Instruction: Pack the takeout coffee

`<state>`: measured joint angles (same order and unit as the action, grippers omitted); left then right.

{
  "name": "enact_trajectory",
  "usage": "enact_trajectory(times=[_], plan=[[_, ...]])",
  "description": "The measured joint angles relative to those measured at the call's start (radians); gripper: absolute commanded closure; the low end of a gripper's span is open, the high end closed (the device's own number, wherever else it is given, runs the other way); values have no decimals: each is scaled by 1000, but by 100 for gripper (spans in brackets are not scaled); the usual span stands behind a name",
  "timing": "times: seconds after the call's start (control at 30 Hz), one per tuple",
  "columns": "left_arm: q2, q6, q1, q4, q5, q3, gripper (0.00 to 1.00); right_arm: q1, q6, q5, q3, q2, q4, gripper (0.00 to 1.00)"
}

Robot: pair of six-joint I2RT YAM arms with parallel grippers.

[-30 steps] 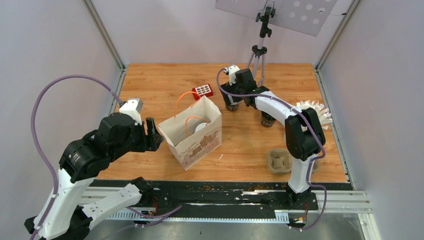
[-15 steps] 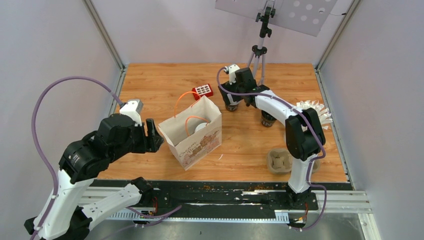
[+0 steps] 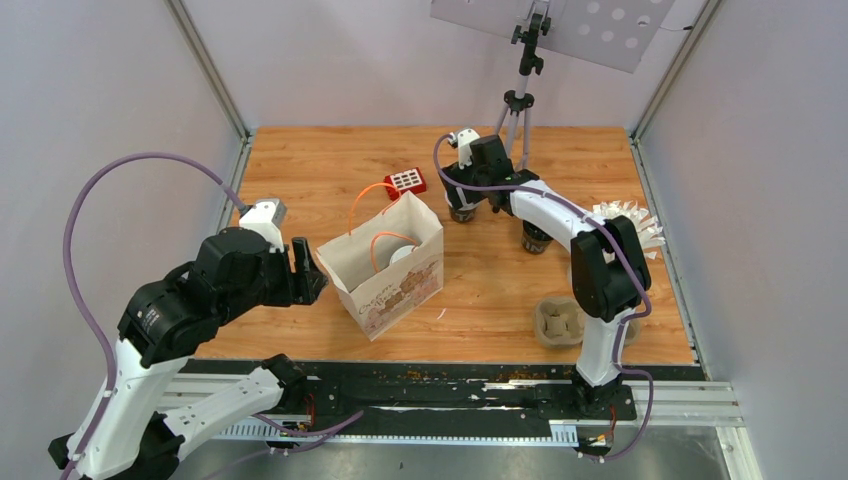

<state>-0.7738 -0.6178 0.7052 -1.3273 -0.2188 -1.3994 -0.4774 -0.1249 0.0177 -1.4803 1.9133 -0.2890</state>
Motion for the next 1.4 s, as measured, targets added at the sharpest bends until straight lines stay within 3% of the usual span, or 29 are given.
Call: enact_trajectory(times=[0.4, 1.0, 1.4], plan=[[-5, 3, 0, 0, 0, 0, 27, -2, 0, 2, 0, 0, 2, 18], [-7, -62, 0, 8, 61, 72, 30, -3, -8, 3, 5, -2, 8, 25], [-27, -116, 0, 42, 53, 77, 33, -4, 6, 18, 68, -87, -16, 26]])
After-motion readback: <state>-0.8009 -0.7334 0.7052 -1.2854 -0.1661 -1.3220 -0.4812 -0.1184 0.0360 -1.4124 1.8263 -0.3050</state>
